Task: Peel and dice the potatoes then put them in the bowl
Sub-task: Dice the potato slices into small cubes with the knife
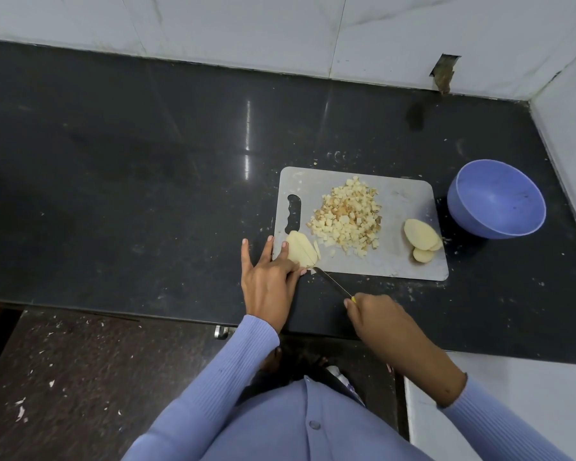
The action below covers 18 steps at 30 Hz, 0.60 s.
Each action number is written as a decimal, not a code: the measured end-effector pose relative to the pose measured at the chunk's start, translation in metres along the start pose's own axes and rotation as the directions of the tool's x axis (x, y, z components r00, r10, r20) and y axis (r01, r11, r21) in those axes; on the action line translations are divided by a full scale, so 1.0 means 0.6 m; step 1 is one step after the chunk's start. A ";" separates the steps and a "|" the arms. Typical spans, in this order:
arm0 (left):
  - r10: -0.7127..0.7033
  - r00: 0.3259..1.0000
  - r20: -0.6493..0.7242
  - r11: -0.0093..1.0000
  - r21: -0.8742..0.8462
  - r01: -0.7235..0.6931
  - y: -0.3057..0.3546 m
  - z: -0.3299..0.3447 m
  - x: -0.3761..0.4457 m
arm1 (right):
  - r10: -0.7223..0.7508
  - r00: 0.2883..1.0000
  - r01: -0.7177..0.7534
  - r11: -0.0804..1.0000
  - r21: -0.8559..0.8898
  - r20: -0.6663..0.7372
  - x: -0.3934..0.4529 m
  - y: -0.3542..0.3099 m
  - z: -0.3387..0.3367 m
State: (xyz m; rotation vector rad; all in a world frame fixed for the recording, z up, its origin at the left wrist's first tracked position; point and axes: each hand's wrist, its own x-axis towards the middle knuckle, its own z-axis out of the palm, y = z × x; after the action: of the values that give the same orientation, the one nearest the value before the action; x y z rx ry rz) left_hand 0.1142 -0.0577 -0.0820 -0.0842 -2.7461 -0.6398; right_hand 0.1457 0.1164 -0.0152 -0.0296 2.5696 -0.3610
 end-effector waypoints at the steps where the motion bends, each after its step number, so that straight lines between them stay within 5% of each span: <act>1: -0.005 1.000 0.002 1.000 -0.003 0.005 0.000 0.000 0.000 | -0.012 1.000 0.013 1.000 0.020 -0.009 0.001 0.001 -0.006; 5: -0.077 0.997 -0.002 0.997 0.000 0.077 -0.009 0.001 -0.002 | -0.065 0.994 0.076 0.990 0.120 -0.089 0.018 -0.021 -0.025; 18: -0.164 0.986 0.019 0.986 -0.029 0.165 -0.007 -0.004 0.003 | -0.084 0.992 0.085 0.996 0.003 -0.092 0.064 -0.071 0.008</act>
State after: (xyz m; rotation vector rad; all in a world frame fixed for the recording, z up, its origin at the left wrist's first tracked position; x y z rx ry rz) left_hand 0.1128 -0.0625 -0.0811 0.1328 -2.7799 -0.7278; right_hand 0.1129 0.0707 -0.0278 -0.1227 2.6637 -0.4116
